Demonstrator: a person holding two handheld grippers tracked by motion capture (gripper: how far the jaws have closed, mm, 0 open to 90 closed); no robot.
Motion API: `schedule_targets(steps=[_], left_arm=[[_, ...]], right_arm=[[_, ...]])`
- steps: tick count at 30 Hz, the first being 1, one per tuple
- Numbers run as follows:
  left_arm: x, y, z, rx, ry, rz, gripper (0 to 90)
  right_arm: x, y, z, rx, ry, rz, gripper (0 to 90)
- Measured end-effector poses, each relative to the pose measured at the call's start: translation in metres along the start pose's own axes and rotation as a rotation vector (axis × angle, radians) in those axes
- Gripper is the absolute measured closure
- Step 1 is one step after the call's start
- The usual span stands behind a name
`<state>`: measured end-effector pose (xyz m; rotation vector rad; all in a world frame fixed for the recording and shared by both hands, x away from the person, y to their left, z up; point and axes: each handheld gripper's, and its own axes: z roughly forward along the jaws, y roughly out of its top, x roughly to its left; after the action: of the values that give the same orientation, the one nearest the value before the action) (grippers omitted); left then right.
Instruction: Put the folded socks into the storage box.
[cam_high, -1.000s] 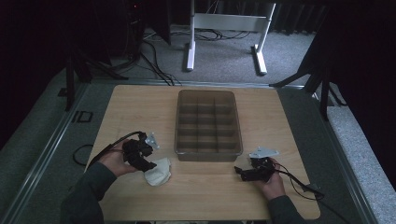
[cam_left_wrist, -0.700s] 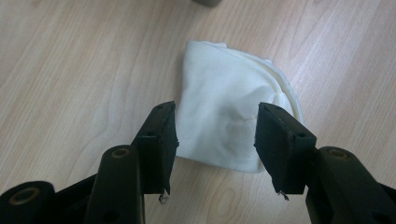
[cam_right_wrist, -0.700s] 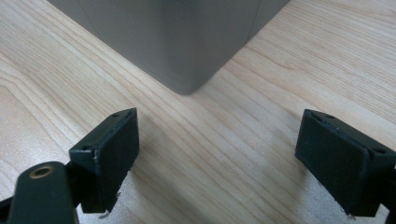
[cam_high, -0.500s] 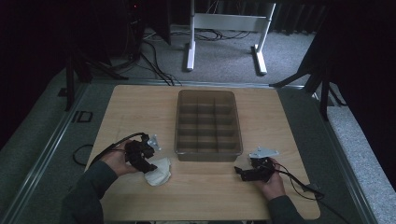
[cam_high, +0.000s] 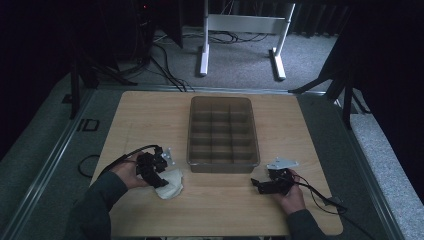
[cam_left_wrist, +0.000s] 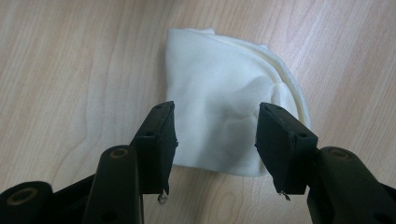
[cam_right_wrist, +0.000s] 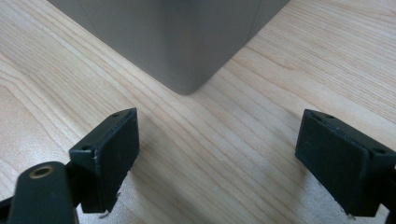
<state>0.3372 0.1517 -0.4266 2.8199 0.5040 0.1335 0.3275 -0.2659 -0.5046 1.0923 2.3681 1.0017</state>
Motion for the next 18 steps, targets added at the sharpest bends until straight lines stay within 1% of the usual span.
schedule_targets(steps=[3,8,11,18], left_arm=[[-0.001,0.000,0.003,0.004,-0.008,0.006,47.9],[0.000,-0.002,0.008,0.016,-0.015,0.003,48.0],[0.001,-0.002,0.011,0.016,-0.019,-0.005,47.9],[-0.001,0.002,0.013,0.014,-0.033,0.003,48.0]], right_arm=[[0.000,0.000,0.000,0.000,0.000,0.000,13.2],[0.000,0.000,0.000,0.000,0.000,-0.001,13.2],[0.000,0.000,0.000,0.000,0.000,0.000,13.2],[0.000,0.000,0.000,0.000,0.000,0.000,13.2]])
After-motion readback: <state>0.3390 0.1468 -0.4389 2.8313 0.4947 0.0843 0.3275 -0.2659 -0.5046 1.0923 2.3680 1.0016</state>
